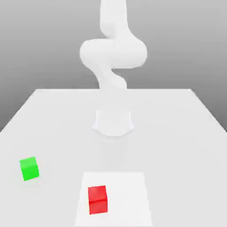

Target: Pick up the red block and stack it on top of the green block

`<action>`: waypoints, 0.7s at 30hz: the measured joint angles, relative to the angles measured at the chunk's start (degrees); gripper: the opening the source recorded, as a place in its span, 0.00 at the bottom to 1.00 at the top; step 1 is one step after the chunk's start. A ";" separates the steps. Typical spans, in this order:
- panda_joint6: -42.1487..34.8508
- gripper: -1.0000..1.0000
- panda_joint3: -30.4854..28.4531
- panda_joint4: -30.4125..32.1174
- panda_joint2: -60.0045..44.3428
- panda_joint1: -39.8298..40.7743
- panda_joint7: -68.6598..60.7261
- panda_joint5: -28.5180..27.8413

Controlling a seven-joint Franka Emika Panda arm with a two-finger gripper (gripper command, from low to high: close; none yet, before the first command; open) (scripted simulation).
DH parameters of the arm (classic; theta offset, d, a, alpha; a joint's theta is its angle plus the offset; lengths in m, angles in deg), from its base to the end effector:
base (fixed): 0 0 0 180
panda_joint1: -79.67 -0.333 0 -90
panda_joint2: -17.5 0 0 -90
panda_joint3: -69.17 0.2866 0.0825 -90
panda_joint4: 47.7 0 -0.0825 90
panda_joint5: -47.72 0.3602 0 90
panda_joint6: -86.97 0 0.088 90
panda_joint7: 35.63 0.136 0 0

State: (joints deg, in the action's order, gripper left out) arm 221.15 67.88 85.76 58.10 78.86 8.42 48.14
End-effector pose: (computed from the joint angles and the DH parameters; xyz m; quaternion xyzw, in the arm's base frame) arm 0.3959 -0.0052 0.6246 -0.8653 0.3559 -0.3234 0.1413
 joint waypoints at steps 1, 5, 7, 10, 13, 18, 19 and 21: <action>1.04 0.50 -0.53 0.72 -2.26 -0.31 -0.79 0.21; 4.92 0.50 -2.39 3.44 -10.75 -1.36 -3.82 1.08; 6.83 0.50 -3.19 4.78 -14.92 -1.78 -5.34 1.54; 9.68 0.50 -4.26 6.78 -21.16 -2.28 -7.60 2.23; 12.53 0.50 -5.06 8.77 -27.41 -2.54 -9.82 2.86; 17.29 0.50 -5.64 12.10 -37.77 -2.08 -13.11 3.35; 18.26 0.50 -5.74 12.77 -39.83 -1.93 -13.64 3.25; 20.19 0.50 -5.88 14.12 -43.92 -1.56 -14.48 2.78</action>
State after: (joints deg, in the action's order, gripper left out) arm 241.34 62.00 99.88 14.18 77.30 -6.06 50.92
